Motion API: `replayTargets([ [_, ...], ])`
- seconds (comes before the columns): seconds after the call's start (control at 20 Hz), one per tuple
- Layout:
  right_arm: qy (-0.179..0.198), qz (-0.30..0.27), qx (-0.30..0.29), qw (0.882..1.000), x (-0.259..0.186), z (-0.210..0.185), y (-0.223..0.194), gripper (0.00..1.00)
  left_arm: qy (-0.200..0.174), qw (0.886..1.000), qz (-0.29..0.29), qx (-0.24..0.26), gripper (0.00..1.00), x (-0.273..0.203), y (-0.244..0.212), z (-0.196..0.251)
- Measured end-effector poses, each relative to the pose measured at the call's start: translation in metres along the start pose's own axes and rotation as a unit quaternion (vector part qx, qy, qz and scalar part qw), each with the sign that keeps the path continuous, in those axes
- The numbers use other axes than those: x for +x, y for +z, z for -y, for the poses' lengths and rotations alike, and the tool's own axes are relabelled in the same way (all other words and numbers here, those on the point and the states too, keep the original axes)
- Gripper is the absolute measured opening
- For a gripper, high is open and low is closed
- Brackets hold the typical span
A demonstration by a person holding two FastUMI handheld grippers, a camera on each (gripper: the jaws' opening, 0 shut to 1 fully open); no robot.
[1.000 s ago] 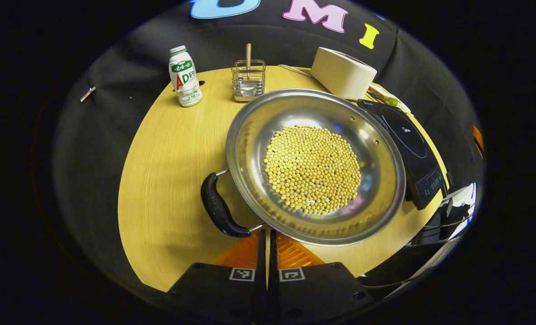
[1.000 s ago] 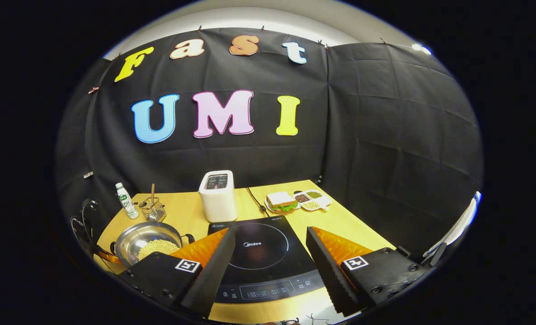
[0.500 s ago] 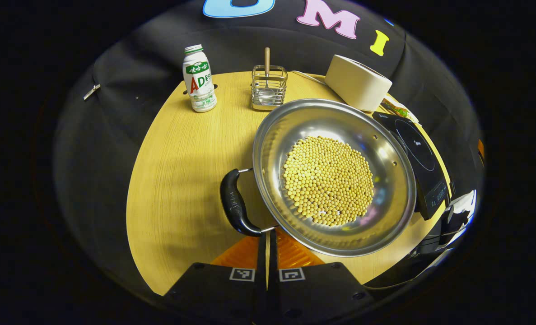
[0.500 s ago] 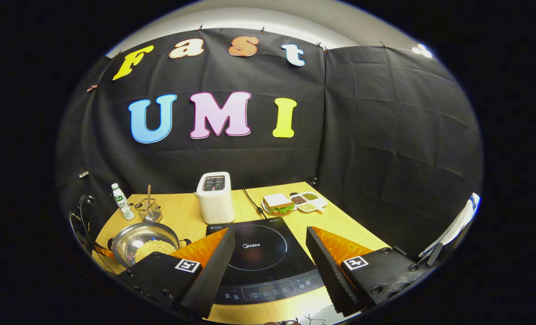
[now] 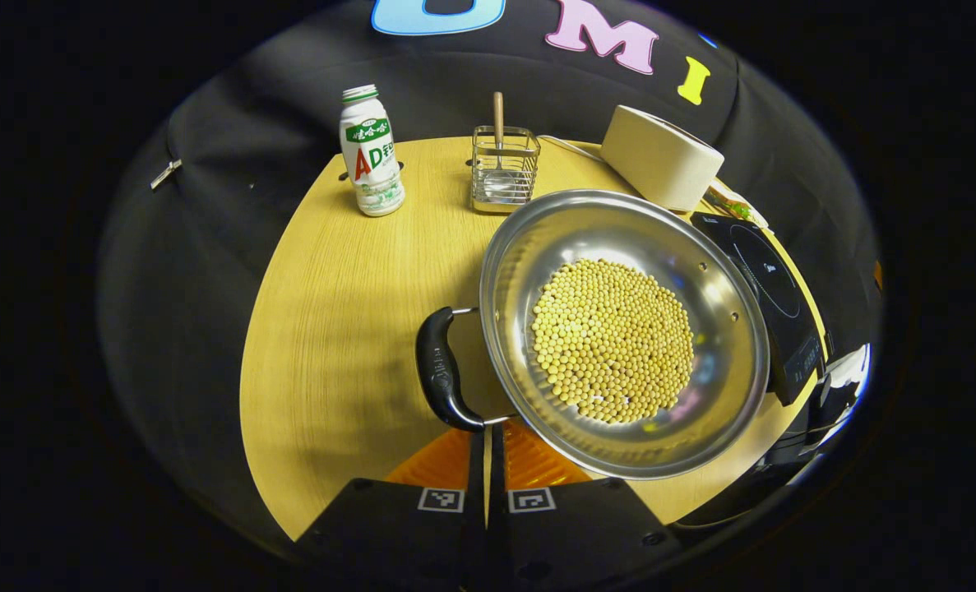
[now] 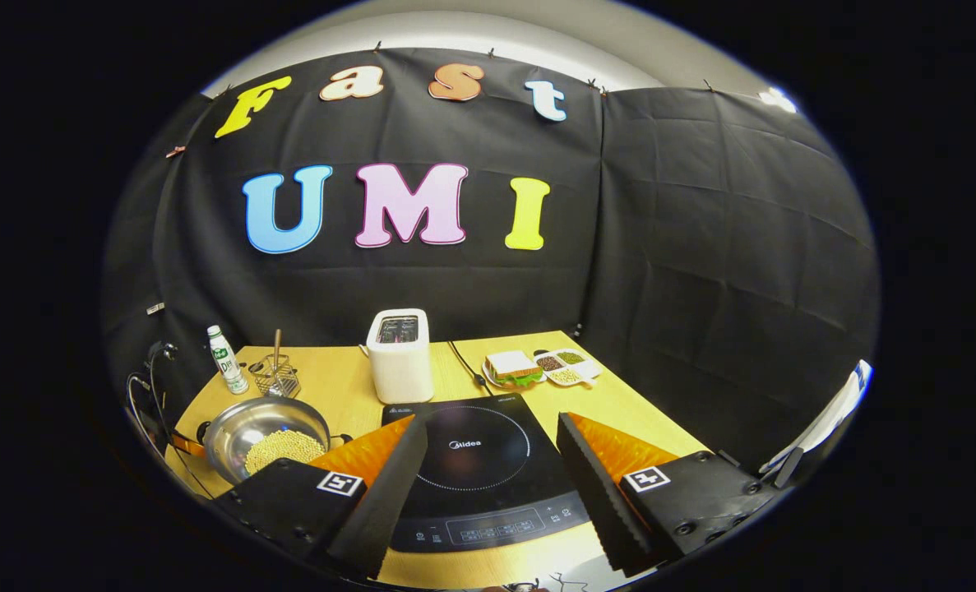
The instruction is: First push the handle of the pot to place it horizontally, then grasp the pot with both hands and set it on the induction cooktop.
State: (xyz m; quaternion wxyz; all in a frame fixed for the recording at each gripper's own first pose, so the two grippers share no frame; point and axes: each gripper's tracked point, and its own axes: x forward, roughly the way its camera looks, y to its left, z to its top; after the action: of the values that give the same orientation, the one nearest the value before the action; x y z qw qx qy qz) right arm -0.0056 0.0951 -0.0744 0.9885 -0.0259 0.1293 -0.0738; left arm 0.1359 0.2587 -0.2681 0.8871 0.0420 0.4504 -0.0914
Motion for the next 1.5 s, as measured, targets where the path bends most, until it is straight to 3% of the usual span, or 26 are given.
replayTargets([
  [0.35, 0.022, -0.018, 0.006, 1.000, 0.008, -0.024, -0.009, 0.99, 0.012, 1.000, 0.020, -0.014, 0.05, -0.023, -0.010, -0.013],
  [0.65, 0.055, -0.036, 0.011, 0.998, 0.017, -0.048, -0.014, 0.99, 0.043, 0.994, 0.083, -0.052, 0.10, -0.067, -0.010, -0.034],
  [0.75, 0.067, -0.045, 0.014, 0.997, 0.021, -0.057, -0.018, 0.99, 0.042, 0.992, 0.108, -0.057, 0.25, -0.078, -0.007, -0.033],
  [1.0, 0.104, -0.069, 0.016, 0.992, 0.032, -0.086, -0.025, 0.99, 0.042, 0.982, 0.163, -0.089, 0.97, -0.096, 0.014, -0.031],
  [1.2, 0.126, -0.098, 0.025, 0.987, 0.050, -0.110, -0.036, 0.99, 0.029, 0.974, 0.186, -0.125, 0.95, -0.094, 0.035, -0.024],
  [1.5, 0.170, -0.133, 0.018, 0.976, 0.081, -0.159, -0.057, 0.99, 0.019, 0.972, 0.202, -0.120, 0.95, -0.073, 0.060, -0.017],
])
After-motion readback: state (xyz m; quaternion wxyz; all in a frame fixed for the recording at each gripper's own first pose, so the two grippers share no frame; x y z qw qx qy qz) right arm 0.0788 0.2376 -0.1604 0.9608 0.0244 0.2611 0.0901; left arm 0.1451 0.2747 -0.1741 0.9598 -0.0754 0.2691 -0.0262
